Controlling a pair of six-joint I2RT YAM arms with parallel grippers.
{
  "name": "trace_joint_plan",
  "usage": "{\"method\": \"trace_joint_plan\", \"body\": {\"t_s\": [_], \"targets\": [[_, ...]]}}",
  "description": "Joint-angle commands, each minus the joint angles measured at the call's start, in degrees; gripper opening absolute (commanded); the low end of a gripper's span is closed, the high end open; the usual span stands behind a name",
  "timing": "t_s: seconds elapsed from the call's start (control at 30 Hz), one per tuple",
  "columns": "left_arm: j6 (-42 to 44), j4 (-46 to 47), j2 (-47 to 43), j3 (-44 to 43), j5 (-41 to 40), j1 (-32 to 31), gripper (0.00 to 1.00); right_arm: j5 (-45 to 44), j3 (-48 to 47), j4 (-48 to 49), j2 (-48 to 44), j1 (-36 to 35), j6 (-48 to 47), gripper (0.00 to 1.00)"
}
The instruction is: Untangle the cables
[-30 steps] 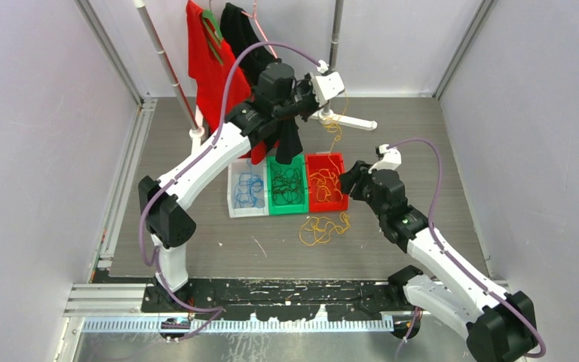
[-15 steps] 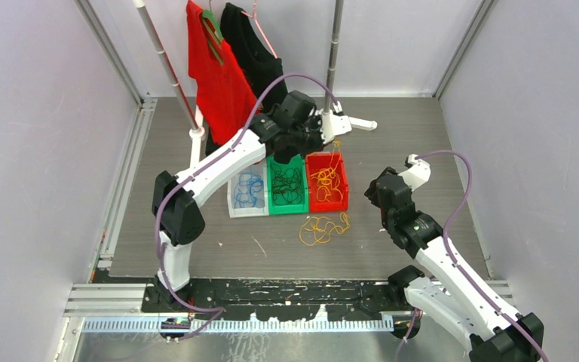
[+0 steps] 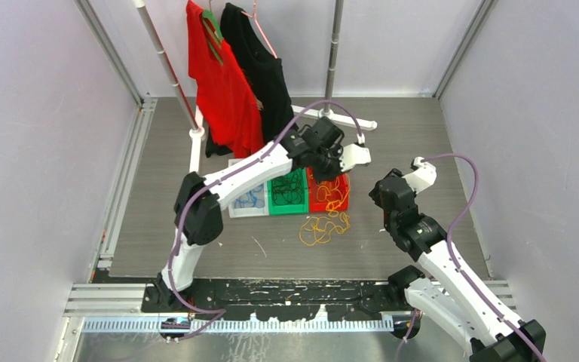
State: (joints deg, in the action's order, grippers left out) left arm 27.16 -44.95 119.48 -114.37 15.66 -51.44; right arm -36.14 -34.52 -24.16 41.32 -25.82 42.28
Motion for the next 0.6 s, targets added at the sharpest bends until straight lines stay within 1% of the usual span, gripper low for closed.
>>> {"method": "trace_joint_plan", "body": {"t_s": [0.0,0.27,0.43,0.57], "targets": [[2.33,-0.41,4.04,-4.08,-8.27,-0.39,0.00,-2.49,-1.35,1.30,-2.17,0.41,0.11,0.43],[6.48,6.35,8.66,-4.99,-15.47,0.16,0.00,-0.70,-1.78,1.40,-1.86,0.49,-0.53,0.43],[8.86,8.02,9.94,-5.54,-16.37,1.49,0.00,0.56,-1.69,1.82,-1.32,0.60,-0.63,0.43],[12.24,12.40,8.45,-1.49,-15.70,1.70,0.00,3.67,-0.99,3.35,-0.49,0.67,-1.30,0.44]]}}
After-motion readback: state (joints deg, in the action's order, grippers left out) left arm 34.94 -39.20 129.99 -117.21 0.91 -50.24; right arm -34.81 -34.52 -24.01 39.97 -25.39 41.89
